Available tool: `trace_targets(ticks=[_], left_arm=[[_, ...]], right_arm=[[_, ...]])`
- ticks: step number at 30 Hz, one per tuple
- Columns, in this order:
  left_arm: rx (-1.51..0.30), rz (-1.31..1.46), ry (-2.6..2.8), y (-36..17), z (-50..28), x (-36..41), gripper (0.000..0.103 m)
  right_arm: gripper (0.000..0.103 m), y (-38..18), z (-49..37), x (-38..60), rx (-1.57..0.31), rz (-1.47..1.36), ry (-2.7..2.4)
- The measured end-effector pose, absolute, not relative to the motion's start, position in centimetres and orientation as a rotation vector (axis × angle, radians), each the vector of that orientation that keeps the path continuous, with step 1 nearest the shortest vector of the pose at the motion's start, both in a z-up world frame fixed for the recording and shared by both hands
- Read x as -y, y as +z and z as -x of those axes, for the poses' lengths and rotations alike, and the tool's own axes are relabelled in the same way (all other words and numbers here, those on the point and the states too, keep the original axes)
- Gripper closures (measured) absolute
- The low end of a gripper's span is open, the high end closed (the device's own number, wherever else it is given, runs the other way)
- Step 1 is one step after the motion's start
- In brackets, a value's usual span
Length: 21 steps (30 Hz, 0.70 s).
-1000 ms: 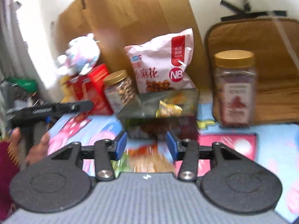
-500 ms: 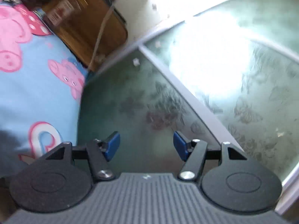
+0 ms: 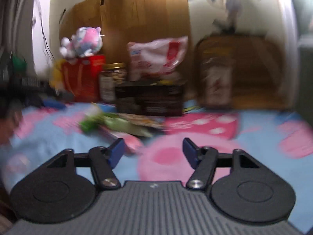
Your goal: Organize snacks
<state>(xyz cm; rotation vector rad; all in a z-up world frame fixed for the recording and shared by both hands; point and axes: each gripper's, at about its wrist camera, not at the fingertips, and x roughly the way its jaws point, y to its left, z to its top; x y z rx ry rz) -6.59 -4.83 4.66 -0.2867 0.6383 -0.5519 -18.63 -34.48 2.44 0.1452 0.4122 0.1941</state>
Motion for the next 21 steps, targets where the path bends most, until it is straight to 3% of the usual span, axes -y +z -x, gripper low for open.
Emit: trace_targets(ticks=[2, 5, 9, 16, 21], left_arm=[[-0.660, 0.326, -0.563, 4.3, 6.4, 5.1, 0.029], [-0.693, 0.359, -0.590, 3.9, 5.5, 5.9, 0.029], [-0.738, 0.401, -0.623, 3.8, 3.6, 7.4, 0.030], [-0.794, 0.412, -0.654, 3.2, 0.7, 11.3, 0.030], [-0.809, 0.414, -0.641, 2.8, -0.6, 12.7, 0.030]], right_arm=[[0.050, 2.3, 16.0, 35.2, -0.471, -0.331, 0.265], [0.056, 1.5, 13.5, 36.8, -0.531, -0.572, 0.300], [0.057, 0.3, 12.2, 38.9, -0.570, -0.787, 0.303], [0.057, -1.2, 8.9, 40.0, -0.661, -0.889, 0.248], [0.080, -1.9, 7.2, 40.2, -0.642, -0.934, 0.273]])
